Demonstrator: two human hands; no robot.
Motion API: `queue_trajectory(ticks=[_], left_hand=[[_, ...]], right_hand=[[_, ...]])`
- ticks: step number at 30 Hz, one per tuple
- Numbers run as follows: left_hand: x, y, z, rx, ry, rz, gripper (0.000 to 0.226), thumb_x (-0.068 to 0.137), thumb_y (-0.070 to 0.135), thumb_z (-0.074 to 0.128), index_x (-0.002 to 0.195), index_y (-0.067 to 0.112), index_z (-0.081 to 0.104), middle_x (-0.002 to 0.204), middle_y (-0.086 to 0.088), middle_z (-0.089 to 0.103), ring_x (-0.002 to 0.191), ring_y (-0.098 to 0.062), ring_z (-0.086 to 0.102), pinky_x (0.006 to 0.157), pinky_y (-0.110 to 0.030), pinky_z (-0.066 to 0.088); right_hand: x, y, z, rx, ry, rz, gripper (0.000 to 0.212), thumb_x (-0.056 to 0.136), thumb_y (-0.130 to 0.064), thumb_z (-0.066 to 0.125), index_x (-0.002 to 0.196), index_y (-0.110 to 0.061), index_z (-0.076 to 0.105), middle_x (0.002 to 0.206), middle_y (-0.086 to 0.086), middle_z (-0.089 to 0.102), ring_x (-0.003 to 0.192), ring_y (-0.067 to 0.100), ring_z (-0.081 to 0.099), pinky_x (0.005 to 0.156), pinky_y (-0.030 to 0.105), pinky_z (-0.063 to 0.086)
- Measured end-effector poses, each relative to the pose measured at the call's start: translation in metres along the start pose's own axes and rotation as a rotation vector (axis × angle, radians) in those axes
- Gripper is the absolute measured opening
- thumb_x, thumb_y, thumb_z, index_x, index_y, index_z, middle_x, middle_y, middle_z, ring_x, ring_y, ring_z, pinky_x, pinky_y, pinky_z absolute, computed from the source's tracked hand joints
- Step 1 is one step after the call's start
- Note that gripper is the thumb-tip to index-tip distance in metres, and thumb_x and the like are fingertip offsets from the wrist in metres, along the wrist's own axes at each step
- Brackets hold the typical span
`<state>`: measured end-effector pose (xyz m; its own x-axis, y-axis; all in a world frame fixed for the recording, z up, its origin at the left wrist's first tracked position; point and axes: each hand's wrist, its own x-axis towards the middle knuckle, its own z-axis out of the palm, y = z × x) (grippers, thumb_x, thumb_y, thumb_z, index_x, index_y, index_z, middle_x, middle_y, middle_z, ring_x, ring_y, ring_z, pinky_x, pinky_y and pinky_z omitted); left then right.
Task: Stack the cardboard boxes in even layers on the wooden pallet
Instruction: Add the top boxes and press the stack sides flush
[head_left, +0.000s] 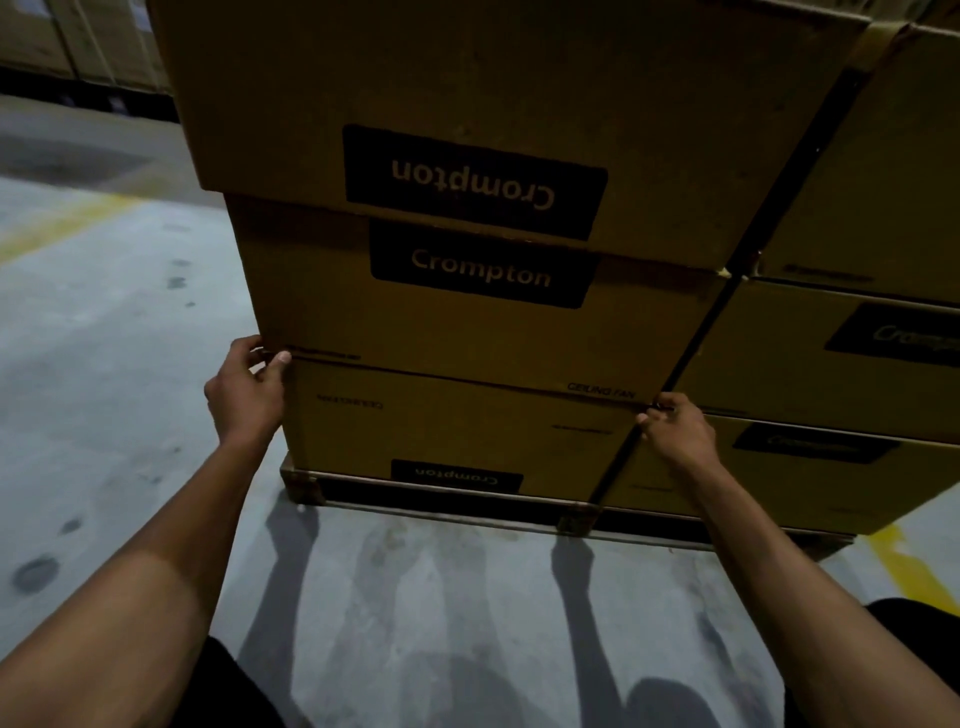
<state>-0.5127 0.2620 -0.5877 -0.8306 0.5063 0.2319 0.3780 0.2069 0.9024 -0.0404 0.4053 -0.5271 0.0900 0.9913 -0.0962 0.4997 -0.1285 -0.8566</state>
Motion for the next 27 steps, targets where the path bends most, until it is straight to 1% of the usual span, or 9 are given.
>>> queue_trajectory(ticks=[3, 4, 5, 7, 8, 10, 15, 19, 27], left_hand=[[-0.001, 0.001, 0.001, -0.033, -0.003, -0.032, 0.041, 0.102, 0.041, 0.063, 0.139, 0.025, 0.059, 0.135, -0.007, 0.068, 0.119, -0.032, 0.066, 0.105, -0.051, 0.053], [-0.002, 0.000, 0.001, -0.042, -0.005, -0.044, 0.040, 0.103, 0.041, 0.062, 0.140, 0.025, 0.060, 0.136, -0.008, 0.067, 0.121, -0.032, 0.065, 0.106, -0.051, 0.052], [-0.002, -0.001, 0.002, -0.049, -0.013, -0.051, 0.040, 0.104, 0.041, 0.060, 0.140, 0.024, 0.060, 0.136, -0.008, 0.067, 0.123, -0.032, 0.064, 0.107, -0.051, 0.051], [-0.003, -0.004, 0.003, -0.058, -0.041, -0.056, 0.042, 0.105, 0.043, 0.058, 0.142, 0.023, 0.059, 0.137, -0.009, 0.067, 0.124, -0.032, 0.063, 0.109, -0.050, 0.050], [-0.003, -0.005, 0.003, -0.065, -0.054, -0.060, 0.044, 0.105, 0.045, 0.058, 0.143, 0.023, 0.058, 0.138, -0.008, 0.066, 0.125, -0.032, 0.063, 0.110, -0.050, 0.049], [-0.004, -0.004, 0.004, -0.080, -0.070, -0.074, 0.049, 0.104, 0.050, 0.056, 0.144, 0.023, 0.057, 0.140, -0.008, 0.065, 0.127, -0.031, 0.062, 0.110, -0.050, 0.049], [-0.010, 0.003, 0.006, -0.080, -0.043, -0.065, 0.049, 0.106, 0.049, 0.053, 0.145, 0.020, 0.057, 0.142, -0.010, 0.063, 0.128, -0.033, 0.061, 0.110, -0.048, 0.047], [-0.008, 0.003, 0.005, -0.063, -0.038, -0.051, 0.047, 0.106, 0.046, 0.054, 0.145, 0.020, 0.057, 0.141, -0.010, 0.064, 0.127, -0.034, 0.062, 0.110, -0.049, 0.047], [-0.006, 0.002, 0.006, -0.040, -0.025, -0.054, 0.046, 0.107, 0.044, 0.054, 0.145, 0.018, 0.057, 0.140, -0.012, 0.064, 0.127, -0.034, 0.062, 0.110, -0.049, 0.046]], right_hand=[[0.000, 0.002, 0.000, -0.014, 0.011, 0.001, 0.057, 0.100, -0.004, 0.060, 0.152, -0.017, 0.042, 0.147, 0.008, 0.056, 0.131, 0.023, 0.057, 0.104, 0.038, 0.053], [0.000, 0.003, 0.000, -0.041, 0.022, -0.009, 0.057, 0.100, -0.004, 0.060, 0.152, -0.018, 0.043, 0.146, 0.008, 0.057, 0.127, 0.021, 0.059, 0.098, 0.035, 0.056], [-0.001, 0.005, -0.001, -0.079, 0.040, -0.025, 0.056, 0.100, -0.004, 0.059, 0.152, -0.019, 0.043, 0.144, 0.007, 0.058, 0.115, 0.018, 0.064, 0.085, 0.030, 0.058], [-0.001, 0.008, -0.002, -0.154, 0.080, -0.059, 0.054, 0.101, -0.006, 0.057, 0.151, -0.022, 0.045, 0.139, 0.007, 0.061, 0.080, 0.012, 0.065, 0.055, 0.020, 0.050], [0.000, 0.009, -0.003, -0.171, 0.093, -0.069, 0.053, 0.102, -0.006, 0.057, 0.151, -0.023, 0.046, 0.137, 0.007, 0.062, 0.067, 0.010, 0.060, 0.046, 0.016, 0.044], [0.003, 0.011, -0.006, -0.195, 0.101, -0.077, 0.052, 0.102, -0.005, 0.055, 0.150, -0.023, 0.048, 0.135, 0.008, 0.061, 0.058, 0.008, 0.054, 0.038, 0.012, 0.038], [0.004, 0.009, -0.013, -0.236, 0.085, -0.104, 0.048, 0.103, -0.008, 0.055, 0.149, -0.022, 0.051, 0.135, 0.007, 0.062, 0.063, 0.009, 0.057, 0.039, 0.011, 0.041], [0.007, 0.008, -0.014, -0.231, 0.079, -0.119, 0.047, 0.103, -0.010, 0.056, 0.147, -0.023, 0.051, 0.137, 0.004, 0.062, 0.076, 0.007, 0.063, 0.050, 0.016, 0.048], [0.007, 0.007, -0.014, -0.205, 0.089, -0.129, 0.046, 0.103, -0.009, 0.057, 0.146, -0.021, 0.052, 0.137, 0.004, 0.063, 0.077, -0.002, 0.057, 0.058, 0.017, 0.048]])
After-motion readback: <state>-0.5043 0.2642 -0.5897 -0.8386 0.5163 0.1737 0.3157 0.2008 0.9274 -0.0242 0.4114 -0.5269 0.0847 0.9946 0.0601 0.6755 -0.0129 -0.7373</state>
